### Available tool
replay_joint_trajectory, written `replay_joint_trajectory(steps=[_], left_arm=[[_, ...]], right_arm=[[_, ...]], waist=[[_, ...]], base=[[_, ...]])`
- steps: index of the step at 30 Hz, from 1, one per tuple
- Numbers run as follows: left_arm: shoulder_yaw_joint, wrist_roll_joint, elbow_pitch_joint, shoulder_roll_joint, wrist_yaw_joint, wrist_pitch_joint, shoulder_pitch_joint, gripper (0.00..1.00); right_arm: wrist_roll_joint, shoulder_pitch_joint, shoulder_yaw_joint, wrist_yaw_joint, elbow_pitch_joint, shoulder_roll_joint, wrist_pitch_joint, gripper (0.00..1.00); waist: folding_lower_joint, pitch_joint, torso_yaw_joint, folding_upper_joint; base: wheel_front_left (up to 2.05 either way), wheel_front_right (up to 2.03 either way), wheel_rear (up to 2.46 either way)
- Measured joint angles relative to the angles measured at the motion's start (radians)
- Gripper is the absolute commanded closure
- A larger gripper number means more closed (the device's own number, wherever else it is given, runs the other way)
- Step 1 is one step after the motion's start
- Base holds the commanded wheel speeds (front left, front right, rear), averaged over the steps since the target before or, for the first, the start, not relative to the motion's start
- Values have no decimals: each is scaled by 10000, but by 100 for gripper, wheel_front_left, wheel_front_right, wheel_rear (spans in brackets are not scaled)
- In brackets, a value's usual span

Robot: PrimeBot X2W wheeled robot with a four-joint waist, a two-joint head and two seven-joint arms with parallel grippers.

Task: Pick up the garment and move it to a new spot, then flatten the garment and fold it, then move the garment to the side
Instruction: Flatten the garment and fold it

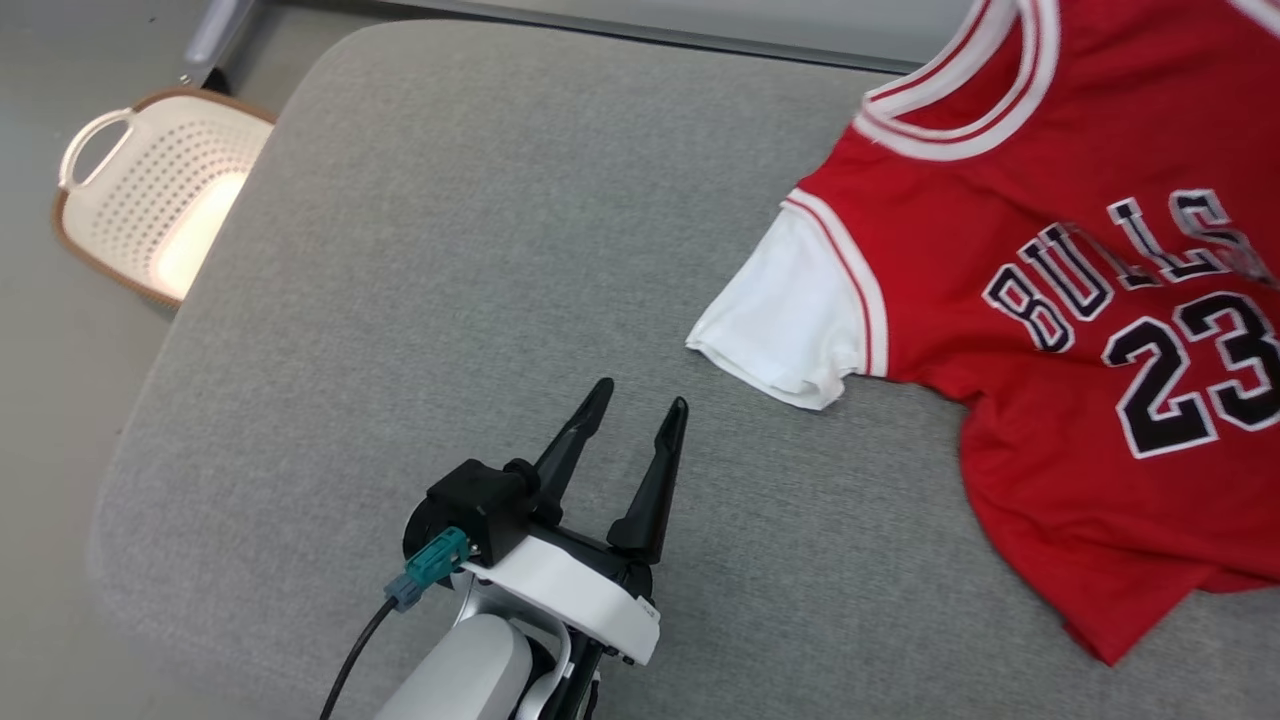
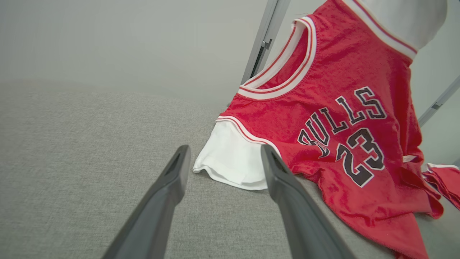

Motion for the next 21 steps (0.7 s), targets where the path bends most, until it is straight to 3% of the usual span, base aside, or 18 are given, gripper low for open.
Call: replay_joint_trajectory(steps=[8, 9, 10, 11, 16, 21], left_arm=[[-713, -583, -334, 12, 288, 0, -166, 0], [-763, -631, -372, 15, 324, 0, -172, 0], [-786, -665, -370, 15, 351, 0, -171, 0], [-842, -721, -336, 17, 393, 0, -172, 0], [-915, -706, -293, 8, 485, 2, -256, 0], [-702, -476, -180, 4, 514, 2, -356, 0]], right_arm=[[-527, -2863, 943, 0, 2742, 199, -506, 100], [-535, -3047, 1039, 0, 3156, 295, -548, 78], [-554, -3191, 1204, 0, 3461, 397, -637, 30], [-554, -3320, 1302, 0, 3806, 518, -694, 0], [-257, -3452, 1760, 0, 5200, 978, -966, 0], [255, -3130, 2111, 0, 5952, 1243, -1417, 0]], waist=[[0, 783, 1326, 0], [0, 861, 1464, 0], [0, 940, 1572, 0], [0, 1027, 1647, 0], [0, 1253, 1779, 0], [0, 1178, 1359, 0]], base=[[0, 0, 0], [0, 0, 0], [0, 0, 0], [0, 0, 0], [0, 0, 0], [0, 0, 0]])
